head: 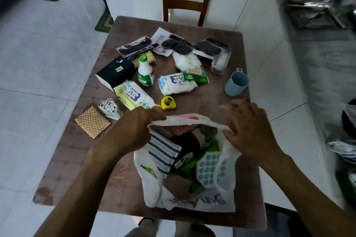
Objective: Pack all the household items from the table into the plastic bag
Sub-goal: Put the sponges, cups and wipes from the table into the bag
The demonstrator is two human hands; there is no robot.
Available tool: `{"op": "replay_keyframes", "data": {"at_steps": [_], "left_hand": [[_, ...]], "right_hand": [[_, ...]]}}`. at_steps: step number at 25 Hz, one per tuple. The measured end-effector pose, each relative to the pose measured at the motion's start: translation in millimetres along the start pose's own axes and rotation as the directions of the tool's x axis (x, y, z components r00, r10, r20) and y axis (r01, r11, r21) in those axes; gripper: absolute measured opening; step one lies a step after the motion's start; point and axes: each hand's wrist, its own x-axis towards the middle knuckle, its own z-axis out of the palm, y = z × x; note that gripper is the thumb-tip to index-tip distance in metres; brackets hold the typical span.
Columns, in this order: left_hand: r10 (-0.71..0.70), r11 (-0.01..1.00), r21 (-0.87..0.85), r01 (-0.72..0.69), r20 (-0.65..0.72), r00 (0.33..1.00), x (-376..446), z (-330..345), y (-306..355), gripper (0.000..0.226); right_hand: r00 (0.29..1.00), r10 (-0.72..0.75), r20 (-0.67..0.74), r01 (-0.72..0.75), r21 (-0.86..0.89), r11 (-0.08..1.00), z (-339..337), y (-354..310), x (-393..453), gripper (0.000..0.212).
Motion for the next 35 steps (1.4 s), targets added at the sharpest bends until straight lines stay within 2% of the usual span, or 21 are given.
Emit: {"op": "replay_keyframes", "data": {"at_steps": [1, 3, 5, 7, 9, 11, 12, 14, 16, 18, 19, 20, 21, 22, 24, 26, 28, 31, 33, 34, 35], "left_hand": [[-0.003, 1.0, 0.005, 0.003, -0.022, 1.0, -3.2, -2.6, 2.8, 0.058], [0.068, 0.995, 0.084, -0.054, -0.172, 0.983, -18.0, -7.4, 14.1, 0.034], [0.233, 0.972, 0.102, -0.212, -0.274, 0.933, -42.2, -5.3, 27.7, 0.014], [0.38, 0.923, 0.091, -0.373, -0.078, 0.922, -64.8, 14.3, 47.5, 0.03], [0.363, 0.886, 0.197, -0.42, 0.271, 0.892, -74.9, 56.5, 66.5, 0.046], [0.271, 0.823, 0.382, -0.42, 0.386, 0.882, -77.4, 94.0, 77.9, 0.049], [0.226, 0.838, 0.41, -0.36, 0.339, 0.913, -79.3, 101.7, 76.9, 0.049], [0.206, 0.896, 0.349, -0.274, 0.22, 0.953, -84.9, 111.2, 57.8, 0.046], [0.251, 0.923, 0.27, -0.275, 0.121, 0.96, -94.5, 114.4, 32.1, 0.04], [0.228, 0.912, 0.335, -0.237, 0.067, 0.971, -101.0, 111.1, 13.7, 0.031], [0.219, 0.918, 0.342, -0.201, -0.014, 0.976, -103.0, 109.5, 6.7, 0.029], [0.201, 0.929, 0.338, -0.15, -0.122, 0.972, -104.8, 108.1, 1.3, 0.029], [0.16, 0.938, 0.34, -0.07, -0.245, 0.956, -107.3, 107.5, -4.1, 0.034], [0.081, 0.944, 0.327, 0.045, -0.363, 0.928, -109.6, 104.0, -6.2, 0.045], [-0.18, 0.94, 0.167, 0.296, -0.492, 0.851, -117.3, 99.3, -9.7, 0.064], [-0.485, 0.872, -0.181, 0.455, -0.451, 0.749, -127.0, 102.7, -10.1, 0.068], [-0.553, 0.826, -0.347, 0.444, -0.353, 0.754, -134.3, 107.9, -5.6, 0.064], [-0.404, 0.902, -0.259, 0.345, -0.227, 0.886, -133.0, 125.1, 7.5, 0.079], [-0.474, 0.849, -0.324, 0.418, -0.116, 0.873, -124.2, 134.3, 10.7, 0.077], [-0.527, 0.794, -0.421, 0.439, -0.115, 0.842, -119.0, 138.5, 9.0, 0.059], [-0.571, 0.747, -0.508, 0.428, -0.16, 0.805, -116.5, 138.7, 6.2, 0.029]], "right_hand": [[0.983, 0.158, 0.088, -0.158, -0.008, 0.987, 1.1, 6.3, -4.7, 0.047], [0.836, 0.349, 0.423, -0.448, 0.162, 0.879, 8.9, 10.5, -16.4, 0.016], [0.744, 0.322, 0.586, -0.652, 0.532, 0.54, 14.0, 12.4, -16.2, 0.018], [0.707, 0.365, 0.606, -0.696, 0.688, 0.205, 12.2, 8.4, -3.5, 0.022], [0.633, 0.424, 0.648, -0.671, 0.732, -0.116, 7.5, 1.3, 15.2, 0.02], [0.54, 0.451, 0.711, -0.622, 0.698, -0.355, -0.3, -7.3, 33.4, 0.016], [0.509, 0.472, 0.72, -0.612, 0.688, -0.389, -3.5, -9.1, 39.5, 0.015], [0.497, 0.534, 0.684, -0.611, 0.713, -0.344, -5.4, -9.5, 43.7, 0.013], [0.597, 0.618, 0.513, -0.579, 0.808, -0.111, -4.0, -14.4, 34.7, 0.016], [0.815, 0.558, 0.156, -0.411, 0.834, 0.367, -0.6, -29.0, 15.5, 0.023], [0.916, 0.4, 0.005, -0.277, 0.73, 0.625, 4.0, -39.4, 3.2, 0.03], [0.977, 0.208, -0.049, -0.147, 0.553, 0.82, 11.3, -49.7, -8.5, 0.042], [0.998, 0.064, 0.003, -0.06, 0.376, 0.925, 22.4, -57.6, -18.2, 0.061], [0.991, 0.031, 0.127, -0.062, 0.241, 0.969, 33.1, -63.3, -25.3, 0.082], [0.935, 0.11, 0.337, -0.155, 0.109, 0.982, 52.3, -69.7, -32.9, 0.112], [0.9, 0.112, 0.421, -0.163, 0.088, 0.983, 66.8, -73.6, -43.1, 0.122], [0.906, 0.15, 0.395, -0.191, 0.068, 0.979, 71.4, -75.1, -53.3, 0.107], [0.962, 0.225, 0.152, -0.222, -0.035, 0.974, 70.9, -63.6, -57.0, 0.041], [0.957, 0.291, -0.009, -0.284, 0.201, 0.938, 59.1, -55.6, -52.0, 0.009], [0.912, 0.41, -0.008, -0.368, 0.426, 0.827, 52.4, -55.8, -47.3, 0.019], [0.852, 0.521, 0.055, -0.433, 0.633, 0.642, 48.3, -56.9, -41.8, 0.027]]}}
